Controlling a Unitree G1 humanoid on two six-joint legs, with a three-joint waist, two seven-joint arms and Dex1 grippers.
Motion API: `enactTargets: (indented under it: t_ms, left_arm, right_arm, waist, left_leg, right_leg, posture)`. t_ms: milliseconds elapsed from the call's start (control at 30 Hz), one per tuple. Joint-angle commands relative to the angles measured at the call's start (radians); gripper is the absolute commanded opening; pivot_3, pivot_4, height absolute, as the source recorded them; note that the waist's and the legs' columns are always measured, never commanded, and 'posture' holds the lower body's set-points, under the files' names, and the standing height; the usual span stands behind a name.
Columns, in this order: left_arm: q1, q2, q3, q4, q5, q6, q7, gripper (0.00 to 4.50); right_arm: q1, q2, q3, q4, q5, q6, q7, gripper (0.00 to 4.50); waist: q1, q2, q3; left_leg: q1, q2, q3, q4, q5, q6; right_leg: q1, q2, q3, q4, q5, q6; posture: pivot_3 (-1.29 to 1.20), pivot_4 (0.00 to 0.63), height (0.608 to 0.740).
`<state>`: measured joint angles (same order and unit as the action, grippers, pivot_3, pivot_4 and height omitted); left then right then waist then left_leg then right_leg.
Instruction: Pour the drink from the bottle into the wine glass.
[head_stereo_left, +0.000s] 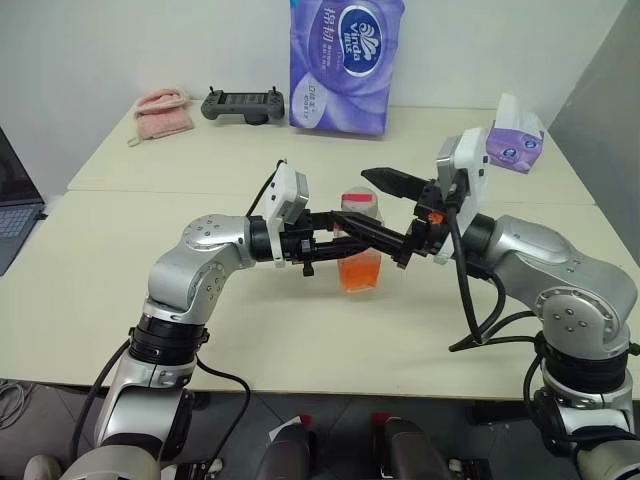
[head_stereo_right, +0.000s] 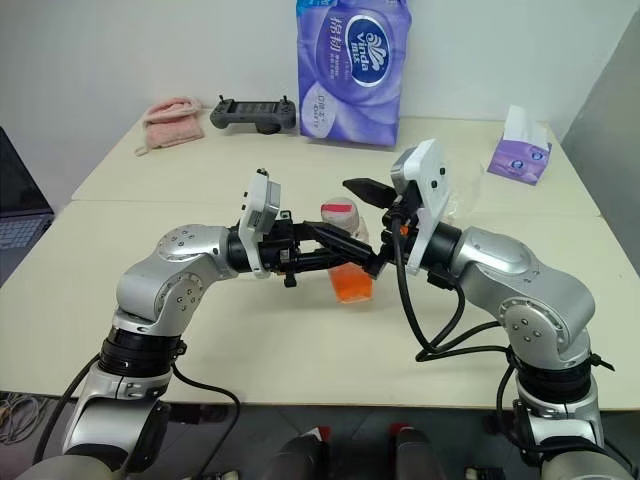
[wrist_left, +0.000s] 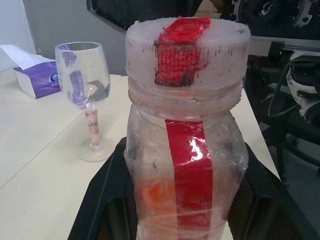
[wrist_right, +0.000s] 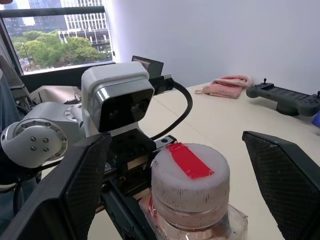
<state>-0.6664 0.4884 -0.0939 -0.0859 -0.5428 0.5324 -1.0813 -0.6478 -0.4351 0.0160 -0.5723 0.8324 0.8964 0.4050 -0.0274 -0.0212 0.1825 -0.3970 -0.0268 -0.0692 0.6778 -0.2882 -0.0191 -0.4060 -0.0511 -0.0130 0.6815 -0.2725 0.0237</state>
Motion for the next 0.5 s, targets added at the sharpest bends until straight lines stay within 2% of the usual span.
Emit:
enactTargets:
  t_ms: [33,133,333,500]
  left_arm:
    - [-0.013,0.006,0.018,-0.045,-0.01,-0.013,0.0,1.81]
    - [-0.009,0.01,0.021,-0.049,-0.011,-0.012,0.0,1.81]
    - [-0.002,0.009,0.019,-0.057,-0.011,-0.01,0.007,1.81]
    - [0.002,0.006,0.018,-0.062,-0.012,-0.012,0.011,1.81]
  right_arm:
    - [-0.006,0.006,-0.005,-0.013,-0.013,-0.031,0.002,4.47]
    - [-0.005,0.007,-0.017,-0.008,-0.012,-0.033,0.006,3.9]
    - [0.0,0.0,-0.011,-0.01,-0.026,-0.04,0.023,1.86]
    - [0.003,-0.02,0.001,-0.01,-0.054,-0.059,0.039,1.76]
  waist:
    - [0.0,0.0,0.0]
    - [0.0,0.0,0.0]
    - [0.0,0.0,0.0]
    - [0.0,0.0,0.0]
  left_leg:
    - [0.0,0.0,0.0,0.0,0.0,0.0]
    - [0.0,0.0,0.0,0.0,0.0,0.0]
    - [0.0,0.0,0.0,0.0,0.0,0.0]
    - [0.0,0.0,0.0,0.0,0.0,0.0]
  right_leg:
    - [0.0,0.0,0.0,0.0,0.0,0.0]
    - [0.0,0.0,0.0,0.0,0.0,0.0]
    - [0.0,0.0,0.0,0.0,0.0,0.0]
    - [0.0,0.0,0.0,0.0,0.0,0.0]
  posture:
    - [0.0,0.15,0.74]
    - [0.0,0.15,0.74]
    - [0.0,0.15,0.74]
    - [0.0,0.15,0.74]
